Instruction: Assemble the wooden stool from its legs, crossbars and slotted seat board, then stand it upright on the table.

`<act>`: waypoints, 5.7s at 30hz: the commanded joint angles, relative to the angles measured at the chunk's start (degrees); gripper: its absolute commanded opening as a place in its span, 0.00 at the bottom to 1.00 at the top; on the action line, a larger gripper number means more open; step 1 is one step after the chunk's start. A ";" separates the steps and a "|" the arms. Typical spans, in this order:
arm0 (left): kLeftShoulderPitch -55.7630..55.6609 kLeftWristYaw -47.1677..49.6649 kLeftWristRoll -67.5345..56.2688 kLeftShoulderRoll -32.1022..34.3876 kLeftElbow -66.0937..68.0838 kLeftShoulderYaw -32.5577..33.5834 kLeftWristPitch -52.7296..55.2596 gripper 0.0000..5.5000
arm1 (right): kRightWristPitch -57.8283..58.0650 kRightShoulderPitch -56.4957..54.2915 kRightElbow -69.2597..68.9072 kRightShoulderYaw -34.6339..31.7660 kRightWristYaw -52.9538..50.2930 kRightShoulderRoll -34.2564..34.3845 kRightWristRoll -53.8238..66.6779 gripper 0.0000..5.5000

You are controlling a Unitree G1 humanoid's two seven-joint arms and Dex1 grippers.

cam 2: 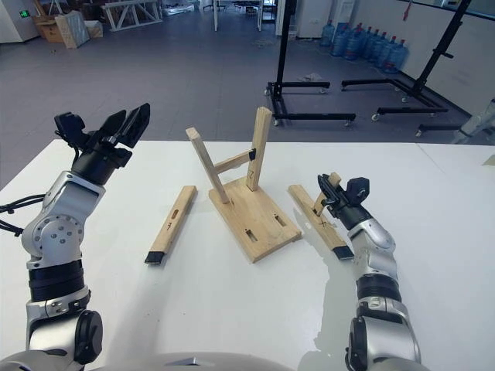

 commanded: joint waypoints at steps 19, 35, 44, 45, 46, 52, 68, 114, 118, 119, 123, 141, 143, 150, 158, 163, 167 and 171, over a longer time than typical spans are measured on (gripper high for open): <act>-0.06 -1.13 1.73 -0.54 -0.17 -1.46 -0.97 0.98 | 5.05 4.52 -4.05 2.58 -4.08 0.75 -1.72 0.23; -0.72 -1.59 1.96 -0.53 0.03 -1.43 -1.29 0.98 | 23.59 1.80 -32.66 -2.11 -7.79 -3.57 6.13 0.51; -2.77 -0.01 2.55 -0.02 1.68 -0.01 -1.47 0.98 | 48.43 -12.61 -53.94 1.00 -36.21 -0.20 5.63 0.51; -2.90 0.34 2.78 -0.18 1.82 -0.08 -1.50 0.98 | 50.33 -13.30 -54.38 2.40 -39.58 0.97 3.68 0.51; -2.97 0.53 2.93 -0.30 1.91 -0.18 -1.54 0.98 | 50.99 -13.41 -54.14 4.21 -42.16 1.84 0.94 0.51; -3.27 0.82 3.02 -0.50 2.02 -0.33 -1.50 0.98 | 51.93 -14.95 -50.56 2.37 -46.33 4.79 -1.62 0.51; -1.10 0.15 2.92 -0.66 1.10 -0.71 -1.36 0.98 | 43.68 -4.07 -33.71 2.23 -40.95 7.44 -5.94 0.51; 18.86 -4.75 -3.36 9.34 -15.02 -6.80 11.67 0.98 | 41.15 21.35 -38.70 5.53 -5.13 -15.81 -7.22 0.61; 17.86 -5.05 -3.12 8.68 -14.27 -7.00 11.41 0.98 | 40.68 19.33 -37.44 8.22 -4.15 -13.85 -7.64 0.61; 17.89 -5.15 -3.26 8.64 -14.23 -6.83 11.45 0.98 | 40.76 19.32 -37.62 8.51 -4.02 -13.72 -7.69 0.61; 18.07 -5.62 -3.39 8.43 -14.13 -6.72 11.42 0.98 | 39.61 19.75 -35.13 9.34 -4.59 -14.16 -9.86 0.61; 15.56 -3.71 -11.21 5.76 -11.53 -1.11 12.95 0.98 | 35.13 19.23 -26.53 4.39 1.38 -15.38 -6.37 0.37; 15.11 -6.34 -16.38 7.75 -10.32 1.16 14.96 0.98 | 36.36 18.50 -28.28 -1.69 2.88 -16.93 -1.55 0.37; 12.98 -16.87 -38.23 14.44 -10.87 3.04 23.52 0.98 | 55.79 13.62 -46.37 -17.11 16.27 -27.69 26.99 0.37; 0.99 -9.86 -52.06 6.70 -3.89 -6.36 22.77 0.98 | 65.98 3.61 -59.49 -2.62 9.17 -15.24 47.34 0.37; 2.32 -10.07 -48.48 6.13 -3.55 -7.54 22.80 0.98 | 66.25 3.16 -62.04 -2.35 2.62 -11.04 54.85 0.37; 2.22 -10.49 -44.04 5.07 -3.24 -8.78 22.02 0.98 | 65.70 4.13 -65.51 -1.30 -1.99 -9.23 60.91 0.37; 1.94 -11.02 -41.31 3.77 -4.29 -9.37 21.15 0.98 | 65.32 5.63 -67.75 2.59 -4.84 -7.64 60.48 0.37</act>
